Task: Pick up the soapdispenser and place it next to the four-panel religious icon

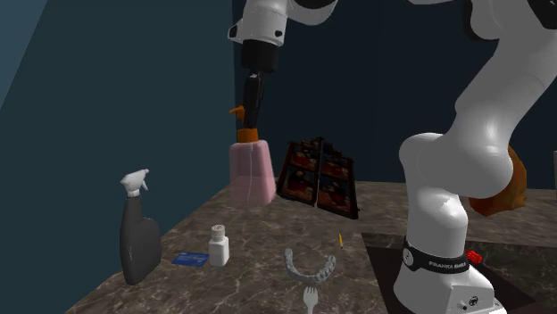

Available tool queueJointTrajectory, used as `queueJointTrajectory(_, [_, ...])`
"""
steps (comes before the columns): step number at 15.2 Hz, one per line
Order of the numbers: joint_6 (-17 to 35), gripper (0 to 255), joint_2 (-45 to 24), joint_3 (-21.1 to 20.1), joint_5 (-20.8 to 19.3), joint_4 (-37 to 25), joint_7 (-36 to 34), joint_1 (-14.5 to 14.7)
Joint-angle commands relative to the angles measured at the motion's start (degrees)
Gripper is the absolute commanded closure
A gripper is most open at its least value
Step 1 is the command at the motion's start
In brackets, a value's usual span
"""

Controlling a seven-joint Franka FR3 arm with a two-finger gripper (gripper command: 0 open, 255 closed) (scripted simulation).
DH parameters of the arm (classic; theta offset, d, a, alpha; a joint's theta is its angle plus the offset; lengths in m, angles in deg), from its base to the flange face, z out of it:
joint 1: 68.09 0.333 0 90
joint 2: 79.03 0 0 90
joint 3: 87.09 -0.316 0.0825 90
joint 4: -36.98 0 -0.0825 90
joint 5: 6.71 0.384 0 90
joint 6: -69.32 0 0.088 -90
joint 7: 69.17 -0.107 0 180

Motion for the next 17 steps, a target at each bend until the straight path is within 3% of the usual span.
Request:
queueJointTrajectory(1, [-1.61, 255, -0.04, -0.06, 0.06, -1.63, 0.04, 0.03])
queueJointTrajectory(17, [-13.44, 255, -2.71, -0.22, 0.31, -16.15, 0.65, 0.06])
